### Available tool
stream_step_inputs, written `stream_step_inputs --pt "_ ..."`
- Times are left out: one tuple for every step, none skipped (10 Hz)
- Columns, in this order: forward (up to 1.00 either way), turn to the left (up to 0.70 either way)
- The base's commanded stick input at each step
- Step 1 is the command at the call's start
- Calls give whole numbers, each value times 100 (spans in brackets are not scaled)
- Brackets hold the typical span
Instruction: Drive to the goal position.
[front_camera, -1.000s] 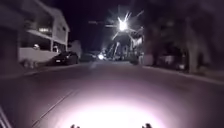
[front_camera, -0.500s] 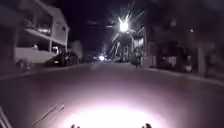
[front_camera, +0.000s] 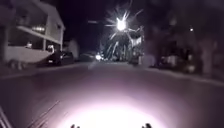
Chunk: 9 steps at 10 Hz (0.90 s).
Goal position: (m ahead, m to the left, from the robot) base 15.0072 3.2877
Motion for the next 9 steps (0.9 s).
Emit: stream_step_inputs --pt "85 0" --pt "85 0" --pt "85 0" --pt "85 0" --pt "85 0" --pt "85 0" --pt "85 -4" --pt "85 -21" --pt "85 -19"
